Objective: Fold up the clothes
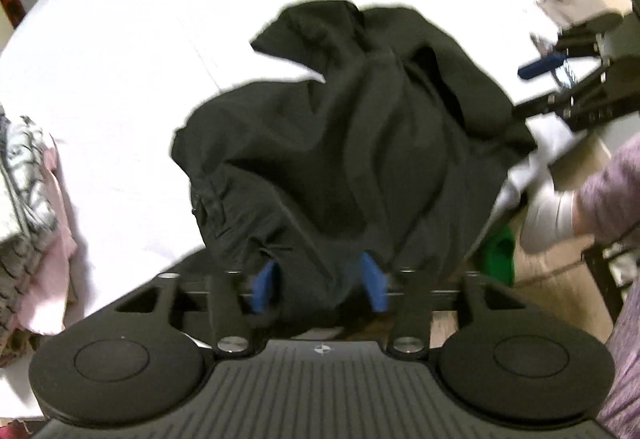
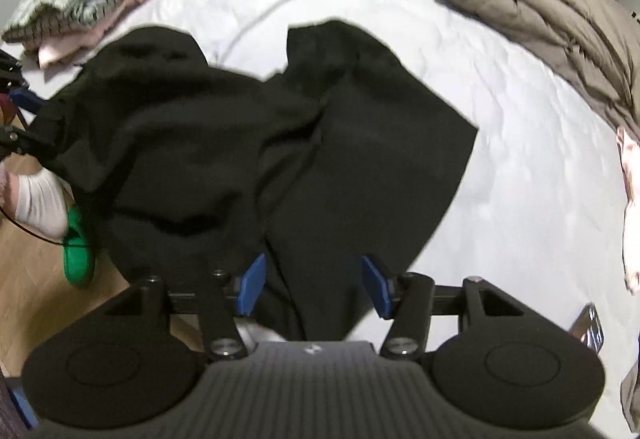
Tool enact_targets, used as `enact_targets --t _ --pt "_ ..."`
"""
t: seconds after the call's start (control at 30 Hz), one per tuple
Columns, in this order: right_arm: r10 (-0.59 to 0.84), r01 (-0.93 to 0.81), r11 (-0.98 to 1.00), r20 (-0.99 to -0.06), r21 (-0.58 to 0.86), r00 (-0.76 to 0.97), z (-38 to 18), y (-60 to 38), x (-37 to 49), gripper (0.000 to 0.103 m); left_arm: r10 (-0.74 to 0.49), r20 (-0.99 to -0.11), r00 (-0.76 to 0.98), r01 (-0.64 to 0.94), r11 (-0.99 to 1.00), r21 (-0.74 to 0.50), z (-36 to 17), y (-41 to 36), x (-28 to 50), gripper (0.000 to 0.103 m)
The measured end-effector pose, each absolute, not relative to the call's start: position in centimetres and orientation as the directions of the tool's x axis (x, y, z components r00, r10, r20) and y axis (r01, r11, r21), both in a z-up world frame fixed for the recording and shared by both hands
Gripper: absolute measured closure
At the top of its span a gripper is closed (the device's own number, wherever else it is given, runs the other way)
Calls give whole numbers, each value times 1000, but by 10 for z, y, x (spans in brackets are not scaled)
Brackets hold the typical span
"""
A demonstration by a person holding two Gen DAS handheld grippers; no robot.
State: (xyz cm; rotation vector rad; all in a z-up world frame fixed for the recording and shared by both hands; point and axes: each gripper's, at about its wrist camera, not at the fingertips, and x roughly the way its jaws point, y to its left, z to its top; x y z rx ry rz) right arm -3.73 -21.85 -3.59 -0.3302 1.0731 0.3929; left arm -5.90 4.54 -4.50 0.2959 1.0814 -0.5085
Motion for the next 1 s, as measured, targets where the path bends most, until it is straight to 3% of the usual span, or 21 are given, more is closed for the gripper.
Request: enact_targets --t 0.27,0.57,0.7,0.83,1.0 --pt "175 -444 894 -865 -60 470 -22 -209 -7 38 -301 -857 418 429 897 -106 -31 62 -24 55" --pt "195 -411 911 -847 -29 494 -27 -196 31 36 -299 -815 496 364 924 -117 -17 70 6 54" --pt "206 -403 915 -845 -12 493 -29 -190 49 36 -262 -794 549 333 940 -80 -7 76 17 45" --pt "217 -402 916 -844 2 490 -31 -183 64 36 -218 -787 577 286 957 -55 -6 80 31 43" --pt "247 -376 925 -839 55 484 -33 -177 84 36 -275 -809 519 292 947 -135 -29 74 52 43"
